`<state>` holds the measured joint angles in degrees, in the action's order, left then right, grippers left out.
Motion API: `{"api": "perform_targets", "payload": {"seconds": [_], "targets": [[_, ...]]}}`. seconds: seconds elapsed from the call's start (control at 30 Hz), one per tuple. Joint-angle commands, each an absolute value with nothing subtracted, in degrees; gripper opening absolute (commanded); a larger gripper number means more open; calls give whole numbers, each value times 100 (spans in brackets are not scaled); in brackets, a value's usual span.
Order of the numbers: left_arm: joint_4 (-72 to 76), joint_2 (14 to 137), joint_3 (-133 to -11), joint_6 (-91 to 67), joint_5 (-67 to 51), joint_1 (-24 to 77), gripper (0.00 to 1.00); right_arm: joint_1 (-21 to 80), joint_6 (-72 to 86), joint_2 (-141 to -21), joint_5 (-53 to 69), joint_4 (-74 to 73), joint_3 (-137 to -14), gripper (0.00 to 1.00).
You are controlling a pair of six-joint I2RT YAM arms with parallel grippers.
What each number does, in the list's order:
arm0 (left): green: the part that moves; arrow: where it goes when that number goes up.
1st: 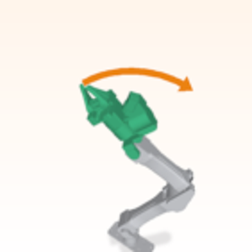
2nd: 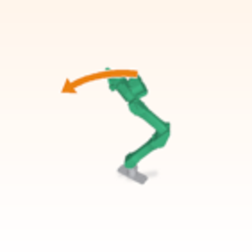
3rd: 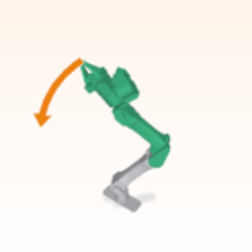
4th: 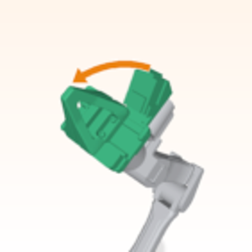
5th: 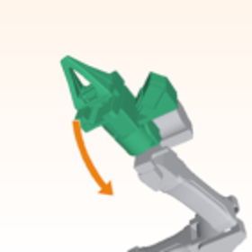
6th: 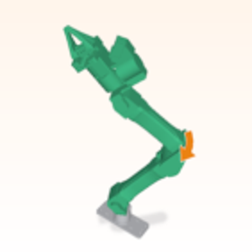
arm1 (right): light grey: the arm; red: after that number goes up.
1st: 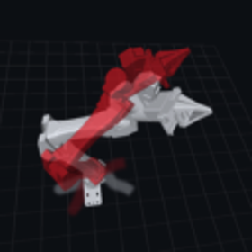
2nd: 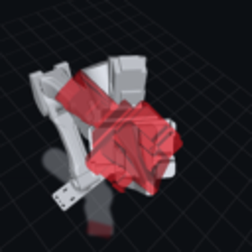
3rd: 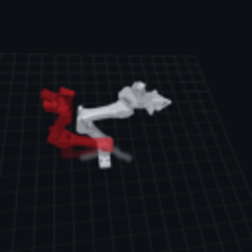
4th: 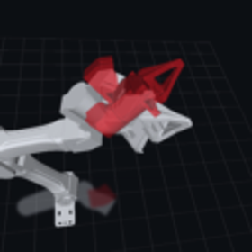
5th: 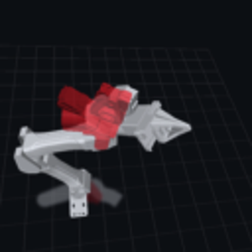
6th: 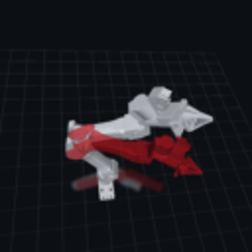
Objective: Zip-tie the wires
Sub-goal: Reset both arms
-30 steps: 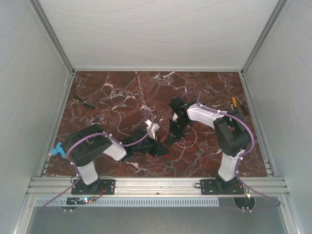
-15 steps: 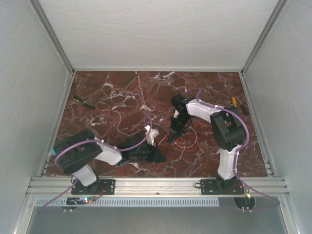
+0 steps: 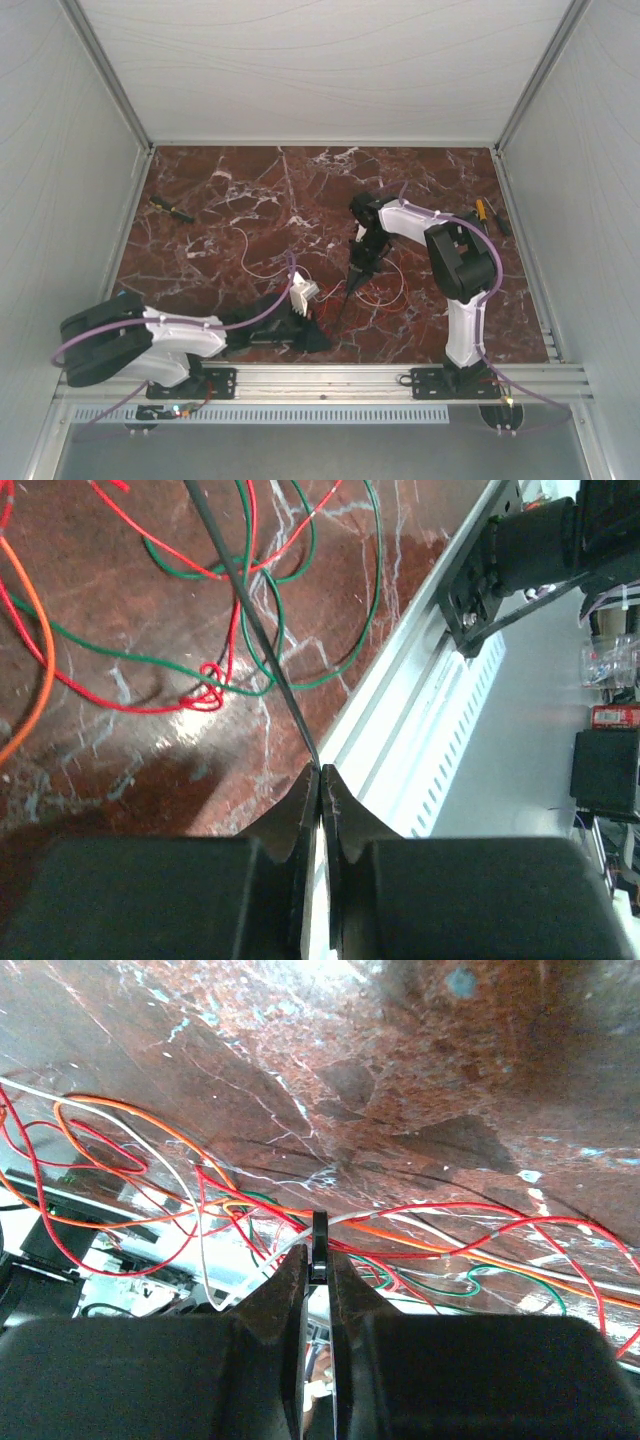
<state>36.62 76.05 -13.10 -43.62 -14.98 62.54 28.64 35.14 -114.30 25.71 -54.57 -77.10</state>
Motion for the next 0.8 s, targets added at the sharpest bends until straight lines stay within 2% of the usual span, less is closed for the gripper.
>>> {"api": "perform_targets", "payload": {"seconds": [0.0, 0.77], "targets": [[2870, 6993, -1163, -4670, -1478, 6595, 0, 2694, 3375, -11571, 2296, -5282, -7960, 0], [-552, 3853, -2155, -4768, -543, 7074, 0, 2654, 3428, -12089, 2159, -5082, -7972, 0]]}}
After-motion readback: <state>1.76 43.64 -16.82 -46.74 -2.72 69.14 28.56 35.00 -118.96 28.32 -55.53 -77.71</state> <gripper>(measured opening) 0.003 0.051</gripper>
